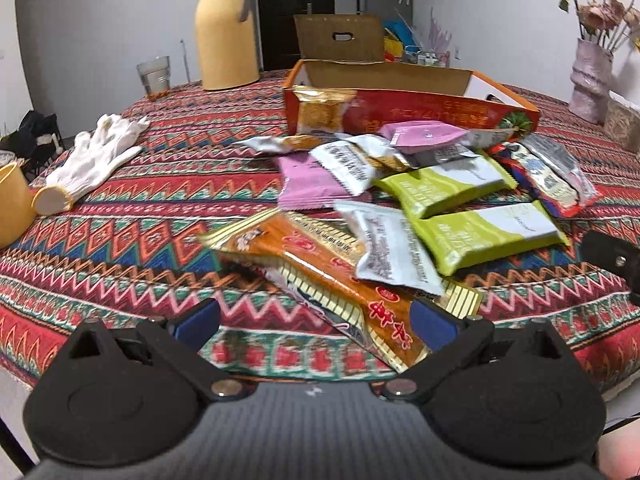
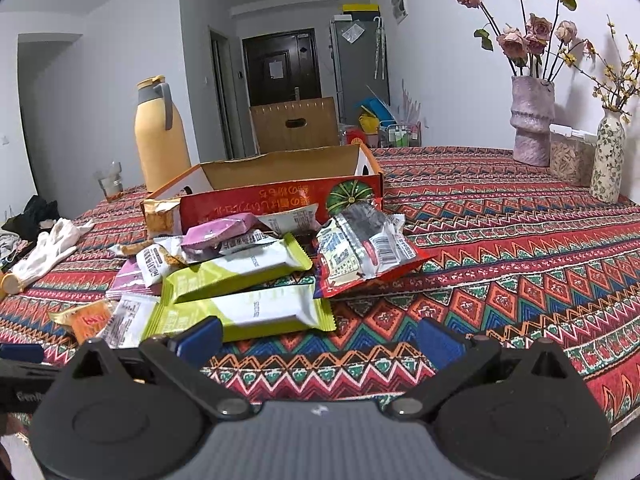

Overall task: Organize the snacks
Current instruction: 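Move the left gripper back over the snack pile toward the orange stick-snack pack, then grasp the long orange stick-snack pack with the left gripper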

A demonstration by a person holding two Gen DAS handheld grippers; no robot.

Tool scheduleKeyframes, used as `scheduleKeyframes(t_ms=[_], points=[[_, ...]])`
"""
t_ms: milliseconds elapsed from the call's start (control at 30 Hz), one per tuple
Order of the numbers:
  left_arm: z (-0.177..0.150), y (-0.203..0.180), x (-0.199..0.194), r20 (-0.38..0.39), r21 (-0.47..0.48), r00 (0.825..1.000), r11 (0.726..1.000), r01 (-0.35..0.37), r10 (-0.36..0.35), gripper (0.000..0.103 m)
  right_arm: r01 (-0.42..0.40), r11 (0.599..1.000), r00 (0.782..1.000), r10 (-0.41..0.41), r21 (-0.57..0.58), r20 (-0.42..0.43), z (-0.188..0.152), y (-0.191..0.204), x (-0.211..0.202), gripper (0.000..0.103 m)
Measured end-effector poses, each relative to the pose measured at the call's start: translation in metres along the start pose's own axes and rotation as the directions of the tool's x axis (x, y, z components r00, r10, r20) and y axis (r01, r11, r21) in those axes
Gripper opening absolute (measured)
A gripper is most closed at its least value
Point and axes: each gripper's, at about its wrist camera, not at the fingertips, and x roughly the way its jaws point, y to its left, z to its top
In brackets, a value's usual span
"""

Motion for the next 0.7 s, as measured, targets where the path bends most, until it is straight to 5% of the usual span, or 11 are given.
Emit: scheduleKeyframes(t_ms=[567,700], points=[[0.013,0.096,0.007,-0.021,-0.155,0.98,0.968,-0.197,0.196,0.097,0.009,1.0,1.0,-0.009,-0.006,-0.013,-0.003,0.003,0.003,0.103],[0.022,0.101,0.005,-0.003,-0.179,0.982,0.966,-0.187,0.189,0.096,0.014,1.0,1.0,-0.014,-0.008,-0.016,-0.003,0.004,0.004,0.103]])
